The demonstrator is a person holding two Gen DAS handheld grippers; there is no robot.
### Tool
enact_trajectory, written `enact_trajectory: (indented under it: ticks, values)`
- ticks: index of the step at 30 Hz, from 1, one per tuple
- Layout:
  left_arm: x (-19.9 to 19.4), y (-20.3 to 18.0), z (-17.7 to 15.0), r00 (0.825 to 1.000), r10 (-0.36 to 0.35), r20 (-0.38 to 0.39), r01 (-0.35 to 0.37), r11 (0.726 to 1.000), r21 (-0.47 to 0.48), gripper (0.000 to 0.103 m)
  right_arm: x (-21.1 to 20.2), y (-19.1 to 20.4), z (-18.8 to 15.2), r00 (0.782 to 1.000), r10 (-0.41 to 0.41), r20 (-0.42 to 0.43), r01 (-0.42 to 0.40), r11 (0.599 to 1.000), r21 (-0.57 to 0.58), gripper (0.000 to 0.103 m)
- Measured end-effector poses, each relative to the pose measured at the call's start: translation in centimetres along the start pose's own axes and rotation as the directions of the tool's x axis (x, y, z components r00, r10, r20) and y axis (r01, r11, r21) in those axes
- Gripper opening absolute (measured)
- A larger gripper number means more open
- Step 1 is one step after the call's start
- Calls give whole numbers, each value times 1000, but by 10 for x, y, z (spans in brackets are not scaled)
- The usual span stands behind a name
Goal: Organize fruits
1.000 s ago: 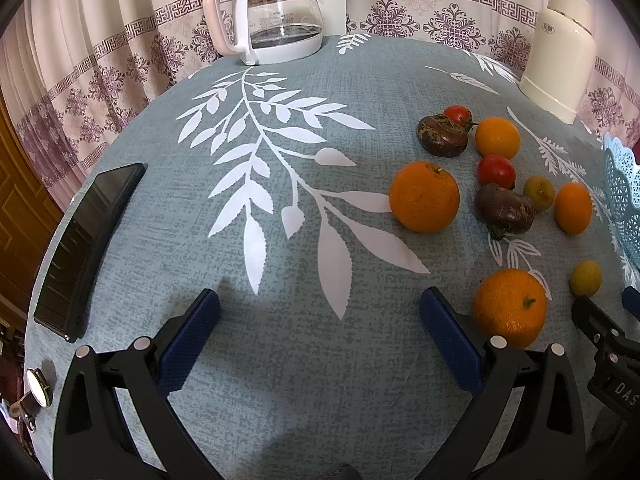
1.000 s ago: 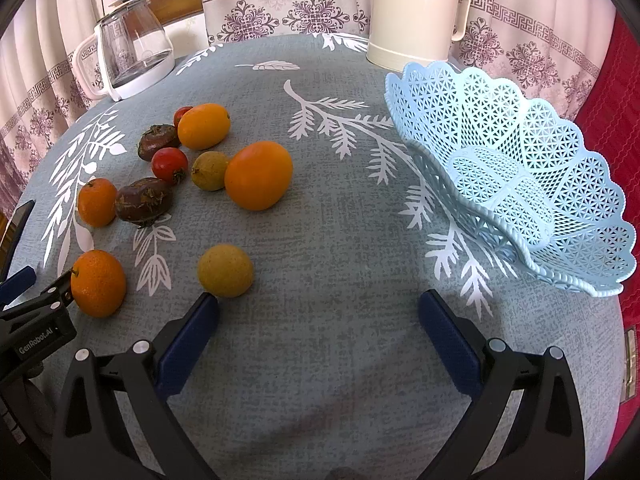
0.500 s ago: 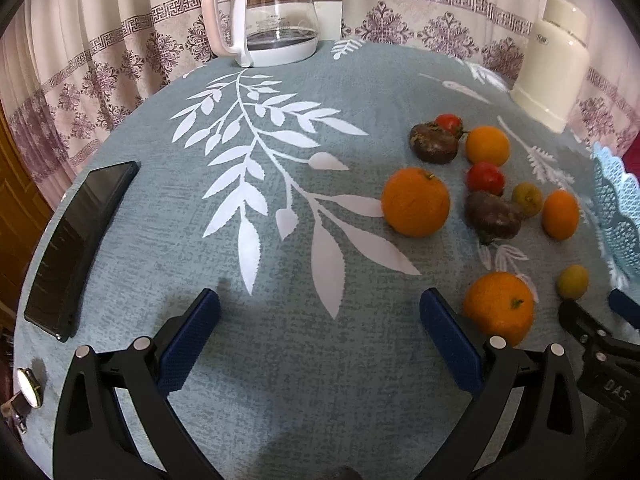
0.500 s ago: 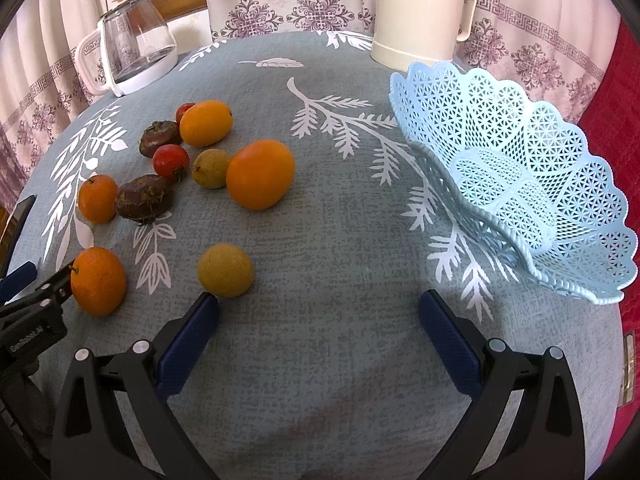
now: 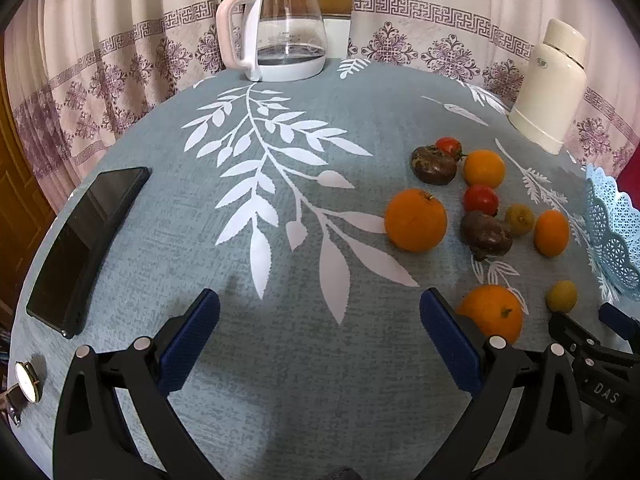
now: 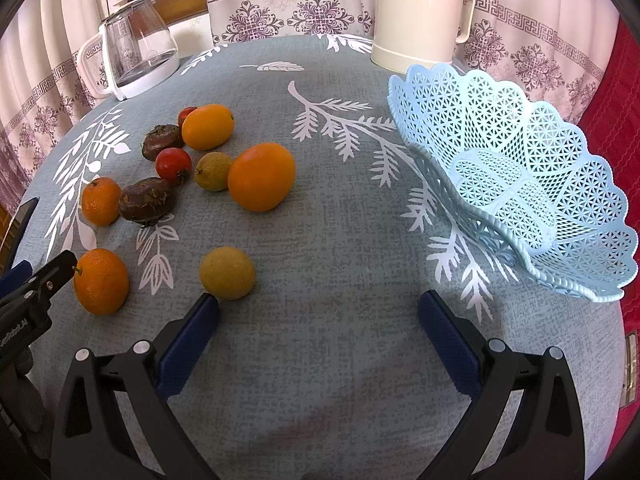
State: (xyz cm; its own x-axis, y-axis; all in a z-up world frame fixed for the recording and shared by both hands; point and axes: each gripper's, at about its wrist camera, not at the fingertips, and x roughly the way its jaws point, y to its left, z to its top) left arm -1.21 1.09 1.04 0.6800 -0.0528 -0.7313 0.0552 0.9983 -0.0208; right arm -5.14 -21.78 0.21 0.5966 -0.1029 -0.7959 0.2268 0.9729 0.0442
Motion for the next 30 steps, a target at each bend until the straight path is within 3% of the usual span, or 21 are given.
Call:
enact_trajectory:
  ticks: [19,24,30]
  values:
    - [8,1,0,999,9,-41,-9,1000,1,101,-1,-1,-1,1000,18,4,-18,1000,14,98]
    - [14,-7,0,995,62,-73,-58,997,46,101,-1,-4,-1,999,43,1,-43,999,24,98]
    - [15,-5,0,995,51,-84,-47,998,41,101,1,-1,-1,999,33,-20,-33,999,-13,98]
